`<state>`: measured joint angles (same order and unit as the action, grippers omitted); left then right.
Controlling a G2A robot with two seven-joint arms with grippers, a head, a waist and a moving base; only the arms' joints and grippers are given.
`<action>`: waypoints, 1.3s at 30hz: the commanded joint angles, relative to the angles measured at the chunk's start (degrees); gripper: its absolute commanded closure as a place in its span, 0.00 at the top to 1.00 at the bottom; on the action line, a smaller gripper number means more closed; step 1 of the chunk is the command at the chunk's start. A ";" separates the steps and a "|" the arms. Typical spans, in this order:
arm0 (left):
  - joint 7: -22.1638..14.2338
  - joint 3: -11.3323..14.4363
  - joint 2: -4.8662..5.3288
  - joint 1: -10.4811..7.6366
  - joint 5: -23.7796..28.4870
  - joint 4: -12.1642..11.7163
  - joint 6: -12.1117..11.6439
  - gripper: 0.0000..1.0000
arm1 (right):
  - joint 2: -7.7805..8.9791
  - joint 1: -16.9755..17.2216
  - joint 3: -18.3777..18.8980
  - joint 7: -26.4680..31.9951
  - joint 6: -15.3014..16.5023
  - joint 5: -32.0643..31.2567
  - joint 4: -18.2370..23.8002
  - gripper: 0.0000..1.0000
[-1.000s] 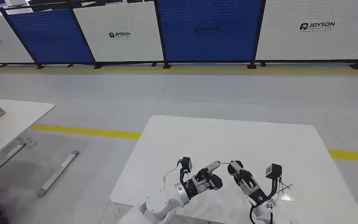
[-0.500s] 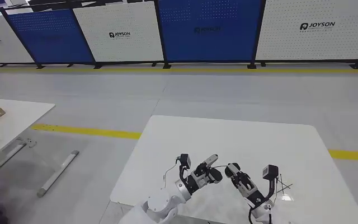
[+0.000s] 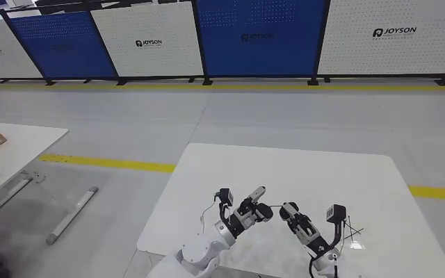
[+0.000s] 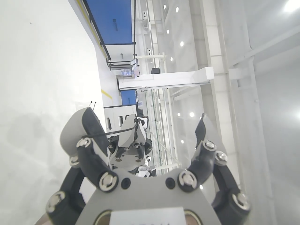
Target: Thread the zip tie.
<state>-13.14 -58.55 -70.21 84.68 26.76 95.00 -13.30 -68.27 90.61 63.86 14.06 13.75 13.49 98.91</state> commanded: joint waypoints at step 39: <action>-4.80 -0.63 0.56 1.20 -7.21 -0.89 -3.51 0.21 | 0.00 0.00 0.00 0.00 0.00 0.00 0.00 0.00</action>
<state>-17.66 -59.19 -69.68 85.88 19.66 94.15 -16.82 -68.27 90.61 63.86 14.06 13.75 13.49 98.91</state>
